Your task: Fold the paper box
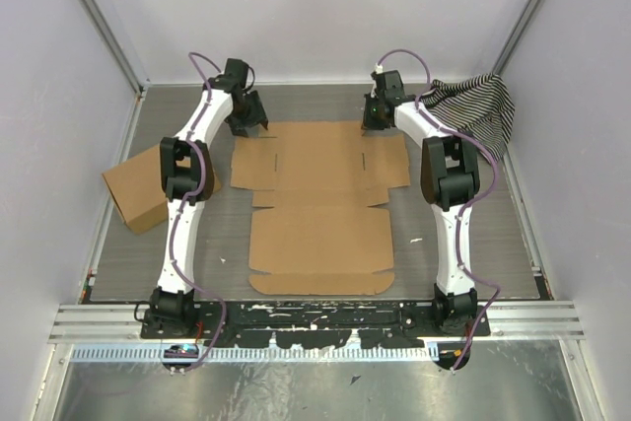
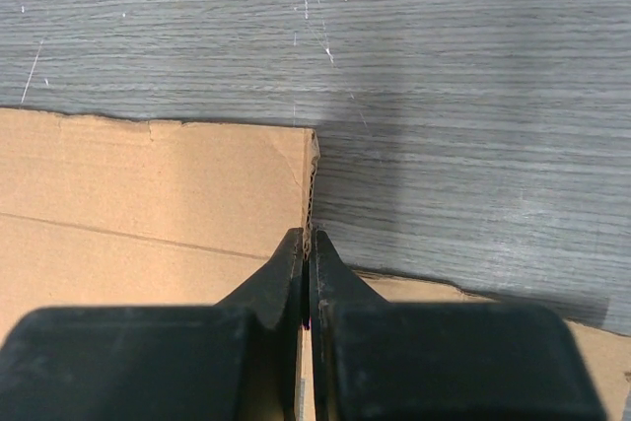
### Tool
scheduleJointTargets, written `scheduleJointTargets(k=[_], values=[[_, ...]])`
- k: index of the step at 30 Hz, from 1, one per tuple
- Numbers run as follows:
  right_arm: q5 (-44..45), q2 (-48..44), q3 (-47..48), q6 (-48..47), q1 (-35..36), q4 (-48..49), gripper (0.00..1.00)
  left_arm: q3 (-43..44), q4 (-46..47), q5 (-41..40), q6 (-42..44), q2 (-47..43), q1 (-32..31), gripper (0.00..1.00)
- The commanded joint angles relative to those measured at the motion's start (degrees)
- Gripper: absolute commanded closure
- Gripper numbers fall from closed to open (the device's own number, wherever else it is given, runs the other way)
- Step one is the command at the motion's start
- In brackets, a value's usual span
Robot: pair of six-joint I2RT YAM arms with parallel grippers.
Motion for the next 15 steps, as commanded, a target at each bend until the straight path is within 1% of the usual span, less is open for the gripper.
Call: scheduleJointTargets(k=[1, 6, 15], values=[[-1.5, -5.1, 0.7, -1.9, 0.4, -0.2, 0.99, 0.8, 3.5, 0.4, 2.3, 0.4, 0.0, 0.32], [-3.0, -4.1, 1.8, -2.3, 0.4, -1.3, 0.99, -1.1, 8.0, 2.8, 4.6, 0.1, 0.0, 0.33], [-4.7, -3.5, 3.0, -1.7, 0.4, -2.1, 0.99, -3.4, 7.0, 4.9, 4.9, 1.1, 0.0, 0.36]])
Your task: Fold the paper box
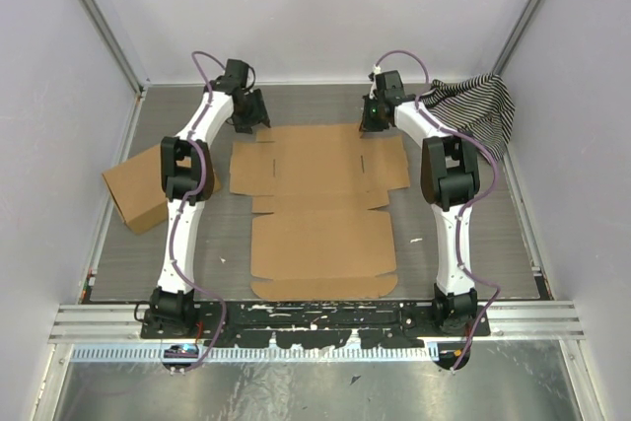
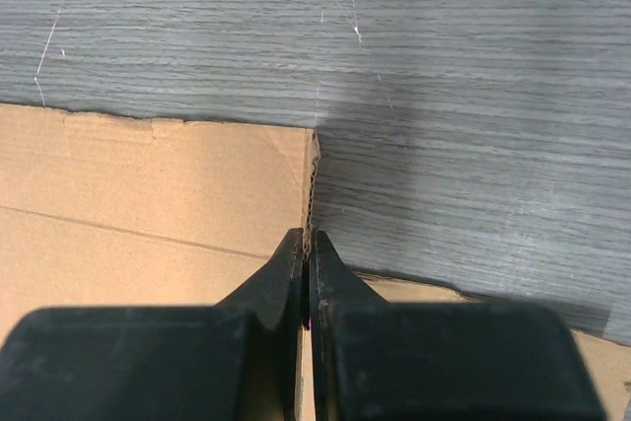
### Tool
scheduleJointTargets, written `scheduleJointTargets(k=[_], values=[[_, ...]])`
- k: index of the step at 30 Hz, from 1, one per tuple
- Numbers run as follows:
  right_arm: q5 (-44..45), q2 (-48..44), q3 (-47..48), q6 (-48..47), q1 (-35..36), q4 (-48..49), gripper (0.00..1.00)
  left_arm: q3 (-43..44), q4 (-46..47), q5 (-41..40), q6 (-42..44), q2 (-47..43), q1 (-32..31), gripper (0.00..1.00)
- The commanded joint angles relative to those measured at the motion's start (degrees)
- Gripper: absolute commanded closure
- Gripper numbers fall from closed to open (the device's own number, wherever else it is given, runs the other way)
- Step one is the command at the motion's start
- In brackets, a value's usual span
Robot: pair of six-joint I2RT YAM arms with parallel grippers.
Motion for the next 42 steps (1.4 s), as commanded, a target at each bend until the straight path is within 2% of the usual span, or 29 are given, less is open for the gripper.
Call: scheduleJointTargets(k=[1, 7, 16, 34, 42], values=[[-2.0, -3.3, 3.1, -0.6, 0.4, -0.9, 0.99, -2.5, 0.5, 2.3, 1.1, 1.0, 0.0, 0.36], [-2.1, -2.9, 4.0, -0.2, 0.7, -1.3, 0.99, -4.3, -0.4, 2.7, 1.2, 0.6, -0.4, 0.38], [-1.0, -2.7, 4.6, 0.7, 0.9, -1.7, 0.99, -3.2, -4.1, 3.6, 0.6, -1.8, -1.3, 0.48], [1.3, -2.8, 2.9, 5.3, 1.0, -2.1, 0.97, -2.6, -4.6, 8.9, -4.5, -8.1, -3.1, 0.49], [-0.9, -3.0, 2.0, 6.3, 1.1, -1.7, 0.93, 0.8, -3.7, 12.1, -6.6, -5.7, -4.9, 0.49]])
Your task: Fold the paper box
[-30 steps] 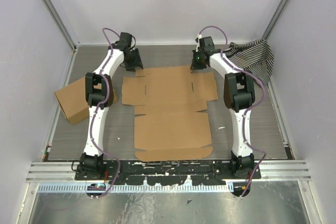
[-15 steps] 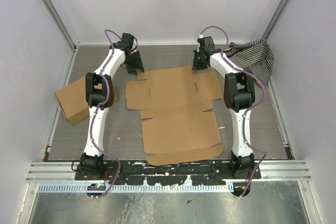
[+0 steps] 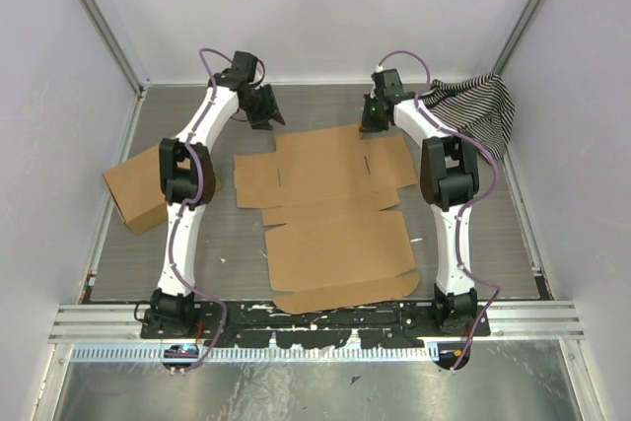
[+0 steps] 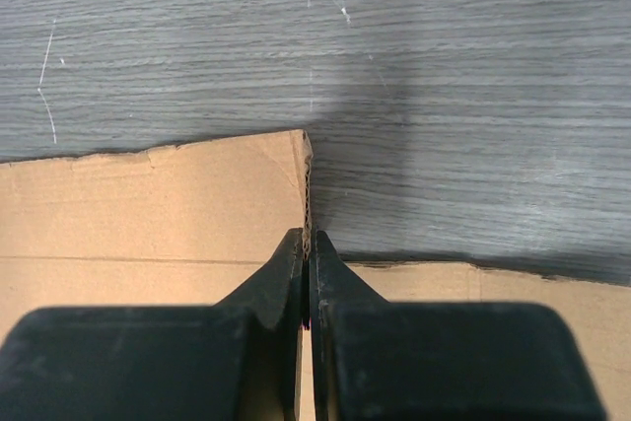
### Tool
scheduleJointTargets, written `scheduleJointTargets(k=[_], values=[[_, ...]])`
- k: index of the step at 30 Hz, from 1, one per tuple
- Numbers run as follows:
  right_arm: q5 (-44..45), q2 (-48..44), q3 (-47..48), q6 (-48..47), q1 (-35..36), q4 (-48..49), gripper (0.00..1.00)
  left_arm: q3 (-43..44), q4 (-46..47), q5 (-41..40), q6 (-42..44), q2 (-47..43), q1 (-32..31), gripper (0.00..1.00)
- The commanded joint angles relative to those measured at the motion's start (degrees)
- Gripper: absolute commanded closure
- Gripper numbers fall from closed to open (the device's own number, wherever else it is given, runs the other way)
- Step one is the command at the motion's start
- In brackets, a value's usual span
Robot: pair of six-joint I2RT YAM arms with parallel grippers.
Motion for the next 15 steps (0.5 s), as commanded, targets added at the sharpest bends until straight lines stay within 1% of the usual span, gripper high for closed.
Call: scheduleJointTargets(k=[1, 3, 6, 8, 9, 12, 15], values=[[-3.1, -3.0, 0.1, 1.7, 0.8, 2.2, 0.92, 3.3, 0.1, 3.9, -1.6, 0.8, -2.2, 0.49], [-3.8, -3.3, 0.1, 1.6, 0.8, 2.3, 0.87, 4.0, 0.0, 4.0, -1.9, 1.9, -2.7, 0.5], [-4.5, -3.8, 0.3, 0.8, 1.2, 2.5, 0.77, 3.8, 0.4, 4.3, -2.2, 2.5, -3.0, 0.5], [-4.9, -4.3, 0.2, 0.4, 1.4, 2.7, 0.67, 3.7, 0.5, 4.2, -2.2, 3.0, -3.1, 0.5], [-5.2, -4.4, 0.3, 0.3, 1.5, 2.9, 0.65, 3.7, 0.4, 4.1, -2.2, 3.4, -3.1, 0.5], [-5.7, -4.1, 0.7, 0.3, 1.6, 2.9, 0.61, 4.7, -1.3, 3.8, -1.9, 4.5, -2.9, 0.51], [-5.1, -4.1, 0.6, 0.6, 1.6, 2.7, 0.59, 5.0, -3.0, 1.5, -1.1, 3.1, -3.0, 0.51]])
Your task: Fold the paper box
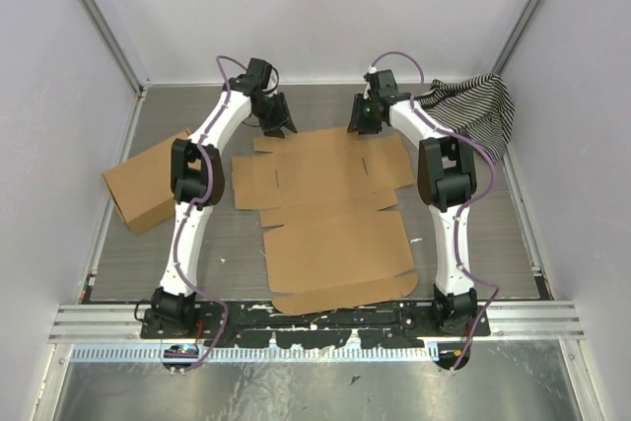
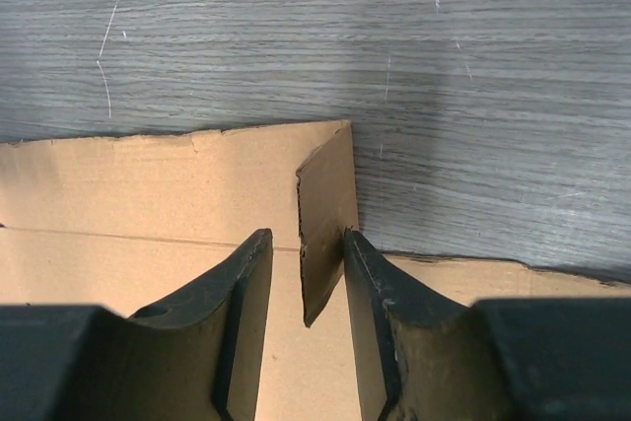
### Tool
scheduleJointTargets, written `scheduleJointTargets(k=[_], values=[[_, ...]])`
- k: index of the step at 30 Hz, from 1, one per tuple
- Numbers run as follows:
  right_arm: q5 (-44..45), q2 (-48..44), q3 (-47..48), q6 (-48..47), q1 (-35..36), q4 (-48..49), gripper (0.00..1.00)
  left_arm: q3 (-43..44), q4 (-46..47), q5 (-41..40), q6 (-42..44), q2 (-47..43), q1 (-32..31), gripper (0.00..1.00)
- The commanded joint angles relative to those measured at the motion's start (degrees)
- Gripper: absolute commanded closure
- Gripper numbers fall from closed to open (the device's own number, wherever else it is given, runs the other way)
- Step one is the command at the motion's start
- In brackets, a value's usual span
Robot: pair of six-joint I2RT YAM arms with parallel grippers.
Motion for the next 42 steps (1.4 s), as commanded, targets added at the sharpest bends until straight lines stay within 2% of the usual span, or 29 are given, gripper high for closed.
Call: scheduleJointTargets(k=[1, 8, 15, 19, 26, 33, 42], values=[[-0.6, -4.0, 0.8, 0.0, 0.3, 2.1, 0.58, 2.4, -2.7, -2.6, 1.1, -1.2, 0.5, 0.5], [6.3, -5.4, 0.7, -0.1, 0.3, 1.6, 0.51, -1.3, -5.2, -9.6, 2.5, -8.2, 2.5, 0.4], [4.5, -4.1, 3.3, -1.7, 0.2, 0.0, 0.52, -3.9, -10.2, -12.5, 3.5, -8.1, 5.4, 0.39], [4.9, -4.4, 2.8, -1.4, 0.2, 0.0, 0.52, -4.8, -11.0, -12.2, 4.1, -6.7, 5.8, 0.39], [4.2, -4.4, 2.6, -1.2, 0.3, 0.0, 0.53, -8.0, -6.7, -9.3, 2.4, -6.1, 5.7, 0.4], [3.5, -4.1, 2.2, -1.0, 0.2, 0.0, 0.53, -6.4, -6.6, -9.7, 2.9, -2.9, 4.7, 0.4], [2.9, -4.1, 2.4, -1.0, 0.2, -0.1, 0.53, -6.1, -6.3, -10.4, 3.0, -3.0, 3.7, 0.41]])
